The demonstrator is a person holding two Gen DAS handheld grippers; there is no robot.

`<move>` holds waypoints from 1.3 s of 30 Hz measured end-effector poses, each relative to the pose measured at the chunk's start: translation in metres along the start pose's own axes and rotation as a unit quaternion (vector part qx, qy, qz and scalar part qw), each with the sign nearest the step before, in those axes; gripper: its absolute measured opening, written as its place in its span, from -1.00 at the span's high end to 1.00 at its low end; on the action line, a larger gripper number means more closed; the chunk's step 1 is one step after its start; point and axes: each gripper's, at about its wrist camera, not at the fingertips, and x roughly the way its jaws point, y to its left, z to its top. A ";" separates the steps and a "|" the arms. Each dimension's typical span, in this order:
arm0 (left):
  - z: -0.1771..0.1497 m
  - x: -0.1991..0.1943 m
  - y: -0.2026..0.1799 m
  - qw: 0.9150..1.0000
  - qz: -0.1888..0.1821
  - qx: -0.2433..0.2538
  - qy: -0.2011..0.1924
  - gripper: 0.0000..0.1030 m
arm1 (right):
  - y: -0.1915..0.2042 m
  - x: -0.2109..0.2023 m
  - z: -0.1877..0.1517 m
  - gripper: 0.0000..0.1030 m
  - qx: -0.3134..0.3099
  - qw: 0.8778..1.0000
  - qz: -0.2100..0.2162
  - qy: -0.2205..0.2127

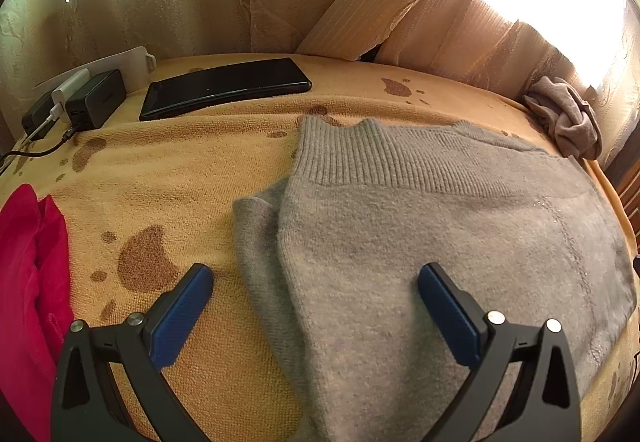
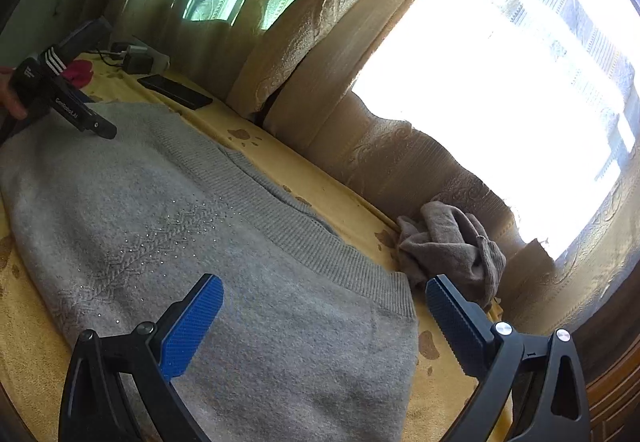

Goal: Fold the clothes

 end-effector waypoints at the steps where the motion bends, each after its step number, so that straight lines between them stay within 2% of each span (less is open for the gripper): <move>1: 0.000 0.000 0.000 1.000 0.000 0.000 0.000 -1.00 | 0.006 0.001 0.004 -1.00 -0.006 1.000 0.004 0.000; 3: 0.000 0.000 0.000 1.000 -0.001 0.000 0.000 -1.00 | 0.010 0.004 0.010 -1.00 0.001 1.000 0.023 0.002; 6: 0.000 0.000 0.000 1.000 -0.001 0.000 -0.001 -1.00 | 0.005 0.009 0.015 -1.00 0.045 0.997 0.058 0.013; 10: 0.000 -0.001 0.000 1.000 -0.002 -0.001 -0.001 -1.00 | -0.013 0.017 0.012 -1.00 0.106 0.991 0.075 0.032; 12: 0.000 -0.001 0.001 1.000 -0.002 -0.001 -0.001 -1.00 | -0.029 0.021 0.007 -1.00 0.143 0.984 0.097 0.040; 14: 0.000 -0.001 0.001 1.000 -0.003 -0.001 -0.001 -1.00 | -0.057 0.025 -0.004 -1.00 0.199 0.972 0.117 0.044; 16: 0.000 -0.001 0.001 1.000 -0.003 -0.002 -0.001 -1.00 | -0.101 0.034 -0.026 -1.00 0.289 0.947 0.131 0.051; 17: 0.000 -0.001 0.002 1.000 -0.003 -0.002 -0.001 -1.00 | -0.124 0.039 -0.038 -1.00 0.337 0.929 0.141 0.056; 19: 0.000 -0.001 0.002 1.000 -0.002 -0.001 -0.001 -1.00 | -0.169 0.054 -0.072 -1.00 0.447 0.874 0.175 0.073; 20: 0.000 -0.001 0.002 1.000 -0.002 -0.001 -0.001 -1.00 | -0.185 0.060 -0.087 -1.00 0.485 0.850 0.187 0.085; 21: 0.000 0.000 0.002 1.000 -0.001 -0.001 -0.001 -1.00 | -0.197 0.065 -0.097 -1.00 0.504 0.838 0.186 0.099; 24: 0.000 0.000 0.001 1.000 0.000 0.000 0.000 -1.00 | -0.210 0.074 -0.107 -1.00 0.499 0.841 0.179 0.109; 28: 0.000 0.000 0.001 1.000 0.000 0.000 0.000 -1.00 | -0.206 0.097 -0.107 -1.00 0.503 0.826 0.228 0.112; 31: 0.000 -0.001 0.001 1.000 0.000 0.000 0.000 -1.00 | -0.201 0.114 -0.104 -1.00 0.502 0.821 0.247 0.114; 35: 0.000 0.000 0.001 1.000 0.000 0.001 0.000 -1.00 | -0.195 0.130 -0.103 -0.99 0.488 0.826 0.253 0.127; 37: 0.000 0.000 0.001 1.000 0.001 0.001 0.000 -1.00 | -0.191 0.136 -0.104 -0.85 0.471 0.836 0.244 0.139; 39: 0.000 0.000 0.001 1.000 0.001 0.002 0.000 -1.00 | -0.189 0.141 -0.103 -0.44 0.452 0.849 0.231 0.149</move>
